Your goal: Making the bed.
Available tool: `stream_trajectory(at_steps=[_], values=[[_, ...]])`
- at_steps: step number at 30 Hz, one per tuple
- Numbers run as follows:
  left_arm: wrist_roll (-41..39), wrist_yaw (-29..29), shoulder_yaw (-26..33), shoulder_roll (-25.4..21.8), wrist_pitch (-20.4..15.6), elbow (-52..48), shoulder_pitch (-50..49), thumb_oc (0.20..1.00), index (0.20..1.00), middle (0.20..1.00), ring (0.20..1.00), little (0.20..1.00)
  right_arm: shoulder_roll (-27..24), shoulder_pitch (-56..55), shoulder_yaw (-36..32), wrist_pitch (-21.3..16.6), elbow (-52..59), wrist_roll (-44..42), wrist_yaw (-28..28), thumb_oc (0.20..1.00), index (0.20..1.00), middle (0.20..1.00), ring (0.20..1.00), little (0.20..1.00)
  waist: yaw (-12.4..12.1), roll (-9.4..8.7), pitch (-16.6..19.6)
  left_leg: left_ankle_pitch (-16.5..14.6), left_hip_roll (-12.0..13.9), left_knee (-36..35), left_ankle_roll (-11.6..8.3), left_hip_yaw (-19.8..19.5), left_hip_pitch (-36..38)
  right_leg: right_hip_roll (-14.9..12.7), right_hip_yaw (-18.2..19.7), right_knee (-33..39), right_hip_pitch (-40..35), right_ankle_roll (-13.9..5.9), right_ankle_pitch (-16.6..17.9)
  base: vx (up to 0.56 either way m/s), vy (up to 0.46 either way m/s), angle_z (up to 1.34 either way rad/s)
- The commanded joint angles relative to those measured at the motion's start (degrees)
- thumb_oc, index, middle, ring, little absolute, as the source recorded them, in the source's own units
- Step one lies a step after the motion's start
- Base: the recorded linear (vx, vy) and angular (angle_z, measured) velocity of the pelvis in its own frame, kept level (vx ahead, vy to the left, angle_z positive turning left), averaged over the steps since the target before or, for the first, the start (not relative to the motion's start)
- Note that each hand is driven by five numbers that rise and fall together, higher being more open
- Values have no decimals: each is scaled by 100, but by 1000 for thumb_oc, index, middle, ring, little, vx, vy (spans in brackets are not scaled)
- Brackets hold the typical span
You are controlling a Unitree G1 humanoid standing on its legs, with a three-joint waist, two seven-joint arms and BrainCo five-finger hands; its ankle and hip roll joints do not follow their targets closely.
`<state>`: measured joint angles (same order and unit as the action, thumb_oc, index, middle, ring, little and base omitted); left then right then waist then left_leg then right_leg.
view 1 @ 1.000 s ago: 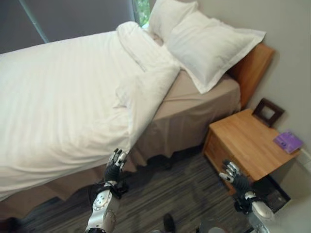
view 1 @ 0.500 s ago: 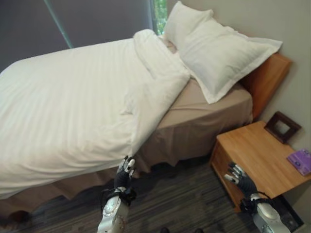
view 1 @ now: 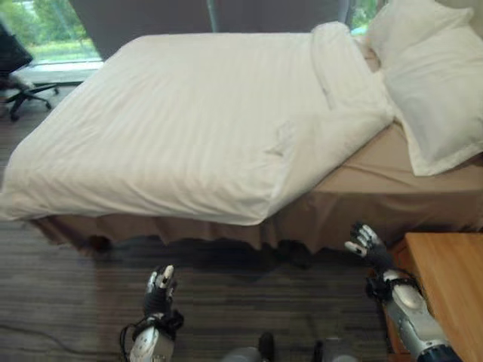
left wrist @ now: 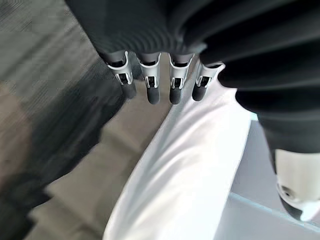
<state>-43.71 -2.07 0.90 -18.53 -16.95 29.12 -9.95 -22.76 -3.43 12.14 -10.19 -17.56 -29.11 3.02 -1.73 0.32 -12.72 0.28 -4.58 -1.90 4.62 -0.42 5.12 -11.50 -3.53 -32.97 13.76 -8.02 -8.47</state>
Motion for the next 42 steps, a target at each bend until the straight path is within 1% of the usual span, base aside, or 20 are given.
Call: stream_trajectory(at_steps=[1, 2, 3, 4, 6, 7, 8, 9, 10, 11, 13, 15, 16, 17, 19, 25, 29, 32, 38, 42], values=[[194, 154, -56, -232, -232, -353, 351, 1000, 1000, 1000, 1000, 1000, -102, -43, -7, -203, 311, 280, 56, 1000, 1000, 1000, 1000, 1000, 267, -131, 116, -381, 701, 214, -541, -261, 638, -46, -317, 2348, -411, -264, 1804, 403, -133, 61], [195, 146, -115, -257, -237, -350, 417, 1000, 1000, 1000, 1000, 1000, -119, -93, -15, -207, 322, 256, 94, 1000, 1000, 1000, 1000, 1000, 362, -157, 149, -405, 768, 138, -606, -302, 812, 48, -385, 2792, -337, -310, 1886, 273, -95, 71], [241, 139, -134, -275, -243, -347, 465, 1000, 1000, 1000, 1000, 1000, -123, -108, 5, -209, 300, 287, 98, 1000, 1000, 1000, 1000, 1000, 385, -193, 177, -409, 806, 124, -653, -269, 946, 46, -626, 3044, -256, -362, 1961, 401, -166, 55], [362, 38, -179, -329, -315, -374, 528, 1000, 1000, 1000, 1000, 1000, -199, -92, -1, -240, 318, 377, 45, 1000, 1000, 1000, 1000, 1000, 406, -201, 192, -389, 912, 188, -735, -227, 1087, 128, -885, 2993, -299, -355, 1878, 309, -173, 26], [340, 109, -208, -271, -272, -420, 521, 1000, 1000, 1000, 1000, 1000, -166, 21, 107, -230, 304, 257, 122, 1000, 1000, 1000, 1000, 1000, 364, -317, 308, -305, 994, 604, -860, -207, 952, 225, -888, 2803, -501, -128, 1633, 335, -271, 8], [245, 180, -202, -181, -249, -331, 489, 1000, 1000, 1000, 1000, 1000, -201, 131, 170, -249, 230, 157, 141, 1000, 1000, 1000, 1000, 1000, 319, -315, 450, 258, 1143, 1333, -1088, -252, 729, 519, -693, 3048, -893, 116, 1443, 325, -263, 9], [245, 180, -201, -183, -249, -330, 490, 1000, 1000, 1000, 1000, 1000, -198, 132, 171, -250, 229, 157, 142, 1000, 1000, 1000, 1000, 1000, 329, -329, 461, 273, 1129, 1328, -1085, -261, 711, 503, -698, 3055, -881, 114, 1452, 330, -270, 5], [174, 168, -158, -136, -246, -225, 492, 1000, 1000, 1000, 1000, 1000, -240, 191, 193, -271, 199, 134, 104, 1000, 1000, 1000, 1000, 1000, 309, -386, 515, 707, 1186, 2105, -1194, -263, 420, 596, -703, 3181, -1057, 234, 1406, 189, -207, 2], [84, 150, -159, -109, -240, -221, 492, 1000, 1000, 1000, 1000, 1000, -263, 191, 166, -317, 243, 23, 69, 1000, 1000, 1000, 1000, 1000, 289, -479, 483, 1075, 1261, 2662, -1215, -206, 105, 625, -697, 3291, -1228, 344, 1379, 362, -463, 13], [75, 167, -237, -89, -200, -278, 514, 1000, 1000, 1000, 1000, 1000, -286, 187, 115, -389, 417, -237, 77, 1000, 1000, 1000, 1000, 1000, 163, -672, 302, 1190, 1288, 3702, -1007, -250, -505, 685, -632, 3515, -1574, 539, 1303, 251, -358, 21], [149, 167, -287, -73, -177, -314, 511, 1000, 1000, 1000, 1000, 1000, -318, 176, 92, -384, 431, -213, 47, 1000, 1000, 1000, 1000, 1000, 115, -677, 231, 1074, 1297, 3809, -921, -158, -770, 727, -588, 3629, -1747, 562, 1256, 176, -212, -21], [256, 171, -357, -72, -154, -245, 575, 1000, 1000, 1000, 1000, 1000, -417, 268, 67, -365, 305, -85, -45, 1000, 1000, 1000, 1000, 1000, 42, -658, 193, 780, 1272, 3282, -903, 76, -1124, 723, -510, 3765, -1956, 526, 1210, 253, -70, -45], [222, 172, -343, -62, -161, -233, 559, 1000, 1000, 1000, 1000, 1000, -433, 336, 62, -358, 297, -71, -81, 1000, 1000, 1000, 1000, 1000, 1, -621, 198, 687, 1234, 2747, -921, 207, -1131, 723, -490, 3797, -1981, 467, 1210, 284, 59, -19], [191, 190, -308, -70, -161, -280, 483, 1000, 1000, 1000, 1000, 1000, -423, 357, 60, -365, 337, -125, -51, 1000, 1000, 1000, 1000, 1000, -46, -599, 211, 577, 1133, 2225, -911, 307, -1098, 754, -402, 3797, -1958, 419, 1211, 280, 105, -29], [364, 213, -268, -168, -167, -341, 301, 1000, 1000, 1000, 1000, 1000, -397, 308, 54, -375, 358, -112, 35, 1000, 1000, 1000, 1000, 1000, -145, -507, 263, 472, 779, 916, -825, 176, -923, 892, -193, 3797, -1965, 352, 1205, 269, 87, -93], [796, 572, -428, -572, -164, -873, 479, 1000, 1000, 1000, 1000, 1000, -286, -62, -300, -322, 350, -77, 136, 1000, 1000, 1000, 1000, 1000, 258, -201, 571, 441, 658, -243, -812, 330, -48, 975, -6, 3797, -2013, 296, 1036, 182, 126, -68], [644, 804, -514, -859, -160, -1645, 738, 1000, 1000, 1000, 1000, 1000, -434, -202, -418, -294, 319, 466, 152, 1000, 1000, 1000, 1000, 1000, 424, -95, 688, 362, 563, -310, -775, 274, -63, 906, 31, 3797, -1970, 269, 997, 67, 96, 15], [354, 896, -531, -755, -184, -1899, 762, 1000, 1000, 1000, 1000, 1000, -533, -57, -456, -319, 311, 613, 124, 1000, 1000, 1000, 1000, 1000, 443, -95, 718, 314, 528, -310, -737, 248, -51, 880, 72, 3797, -1965, 247, 993, 56, 50, 15], [281, 906, -615, -637, -142, -1781, 623, 1000, 1000, 1000, 1000, 1000, -709, 467, -331, -378, 474, 820, 44, 1000, 1000, 1000, 1000, 1000, 318, -141, 708, 272, 491, -310, -689, 208, -39, 858, 81, 3797, -1961, 219, 992, 23, 13, -1], [347, 655, -404, -730, -236, -1839, 693, 1000, 1000, 1000, 1000, 1000, -723, 639, -196, -394, 529, 826, 28, 1000, 1000, 1000, 1000, 1000, 237, -157, 712, 255, 485, -310, -679, 166, -47, 869, 76, 3797, -1957, 214, 974, 26, -11, 8]])
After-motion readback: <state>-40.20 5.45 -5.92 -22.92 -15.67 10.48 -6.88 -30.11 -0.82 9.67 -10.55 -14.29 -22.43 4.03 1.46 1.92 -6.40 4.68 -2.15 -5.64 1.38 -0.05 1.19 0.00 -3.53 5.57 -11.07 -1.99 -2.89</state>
